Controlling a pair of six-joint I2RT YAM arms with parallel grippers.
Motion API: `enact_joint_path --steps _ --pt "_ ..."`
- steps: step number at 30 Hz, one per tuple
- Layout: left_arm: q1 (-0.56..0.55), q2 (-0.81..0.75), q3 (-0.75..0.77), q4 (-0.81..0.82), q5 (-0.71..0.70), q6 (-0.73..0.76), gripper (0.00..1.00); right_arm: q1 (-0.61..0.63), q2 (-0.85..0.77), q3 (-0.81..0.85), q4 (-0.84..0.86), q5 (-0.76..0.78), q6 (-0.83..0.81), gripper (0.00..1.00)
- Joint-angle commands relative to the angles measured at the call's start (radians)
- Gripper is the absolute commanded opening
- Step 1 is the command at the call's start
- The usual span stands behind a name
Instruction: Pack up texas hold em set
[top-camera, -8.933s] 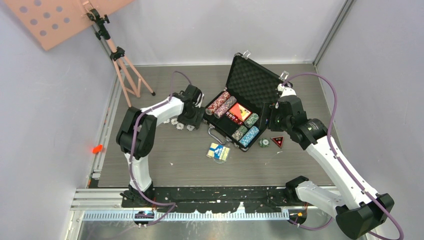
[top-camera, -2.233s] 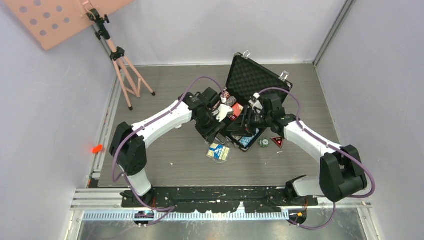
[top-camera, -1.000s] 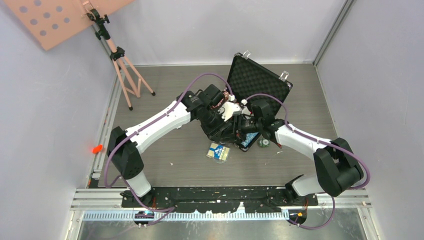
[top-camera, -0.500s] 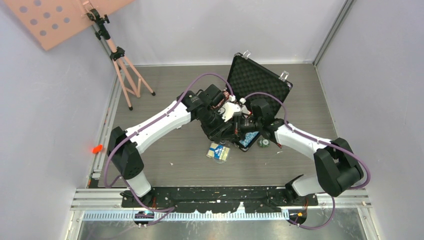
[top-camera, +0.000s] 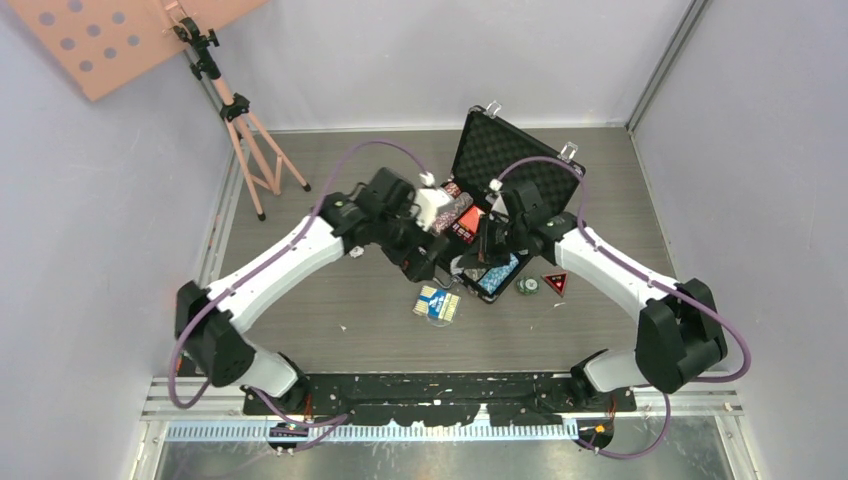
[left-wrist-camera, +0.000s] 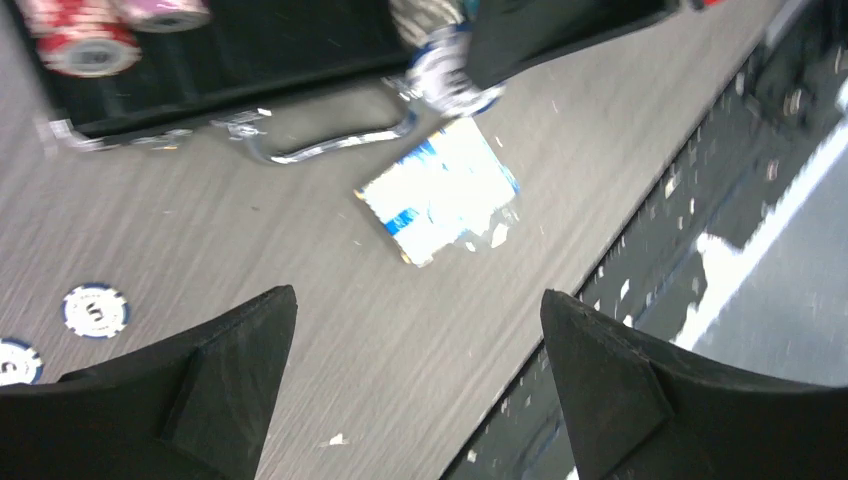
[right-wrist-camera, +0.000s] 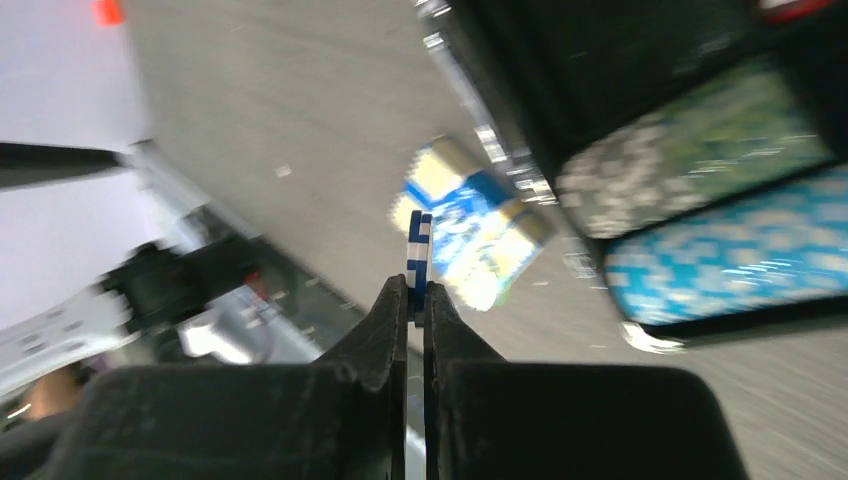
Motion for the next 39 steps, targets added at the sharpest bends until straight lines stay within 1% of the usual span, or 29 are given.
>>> enact_joint_path --steps 1,3,4,6,9,12,19,22,29,39 --pt "0.103 -0.141 -0.099 0.175 -0.043 -0.159 0.96 -0.009 -0.06 0.111 -0.274 0.444 -0.312 0.01" --pt "0.138 -0.181 -0.143 0.206 -0.1 -0.212 0.96 -0.009 -0.099 0.106 -0.282 0.547 -0.397 0.01" --pt "0.154 -0.193 -0.161 0.215 -0.124 -0.237 0.96 -0.009 -0.126 0.099 -0.265 0.558 -0.48 0.01" --pt "0.2 -0.216 -0.195 0.226 -0.179 -0.294 0.96 -0.009 -0.156 0.081 -0.237 0.632 -0.546 0.01" --pt "0.259 -0.235 -0.24 0.23 -0.253 -0.344 0.97 -0.009 -0.157 0.084 -0.208 0.789 -0.596 0.01" --pt "0.276 -0.247 -0.276 0.243 -0.372 -0.376 0.99 -0.009 -0.119 0.09 -0.175 0.884 -0.644 0.0" --pt "0.281 -0.238 -0.3 0.257 -0.499 -0.461 1.0 -0.017 0.026 0.1 -0.108 0.874 -0.777 0.0" --pt "0.281 -0.244 -0.318 0.275 -0.498 -0.465 1.0 -0.029 0.053 0.103 -0.1 0.84 -0.786 0.01" --pt "0.282 -0.232 -0.325 0.274 -0.511 -0.465 1.0 -0.048 0.126 0.112 -0.096 0.821 -0.785 0.0" --pt "0.283 -0.209 -0.314 0.261 -0.515 -0.468 1.0 -0.052 0.205 0.13 -0.069 0.853 -0.773 0.01"
